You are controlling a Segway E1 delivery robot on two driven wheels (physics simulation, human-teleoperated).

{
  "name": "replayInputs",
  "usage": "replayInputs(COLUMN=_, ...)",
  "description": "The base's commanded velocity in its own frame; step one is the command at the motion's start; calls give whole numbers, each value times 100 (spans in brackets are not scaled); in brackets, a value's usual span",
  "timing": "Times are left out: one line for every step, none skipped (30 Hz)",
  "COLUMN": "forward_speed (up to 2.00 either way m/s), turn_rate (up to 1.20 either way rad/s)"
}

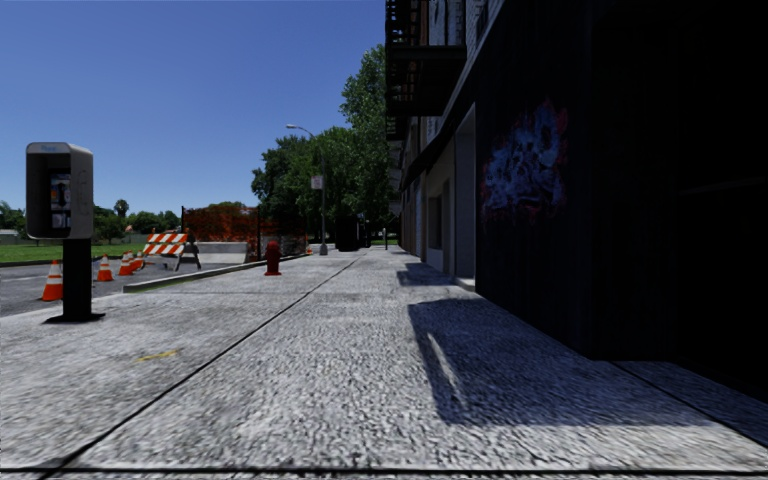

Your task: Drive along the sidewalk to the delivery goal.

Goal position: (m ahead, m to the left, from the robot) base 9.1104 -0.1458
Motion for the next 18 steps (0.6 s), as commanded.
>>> replayInputs(forward_speed=200, turn_rate=0)
replayInputs(forward_speed=200, turn_rate=0)
replayInputs(forward_speed=200, turn_rate=0)
replayInputs(forward_speed=200, turn_rate=0)
replayInputs(forward_speed=200, turn_rate=0)
replayInputs(forward_speed=200, turn_rate=0)
replayInputs(forward_speed=200, turn_rate=0)
replayInputs(forward_speed=200, turn_rate=0)
replayInputs(forward_speed=200, turn_rate=0)
replayInputs(forward_speed=200, turn_rate=0)
replayInputs(forward_speed=200, turn_rate=0)
replayInputs(forward_speed=200, turn_rate=0)
replayInputs(forward_speed=200, turn_rate=0)
replayInputs(forward_speed=200, turn_rate=0)
replayInputs(forward_speed=200, turn_rate=0)
replayInputs(forward_speed=200, turn_rate=0)
replayInputs(forward_speed=200, turn_rate=0)
replayInputs(forward_speed=200, turn_rate=0)
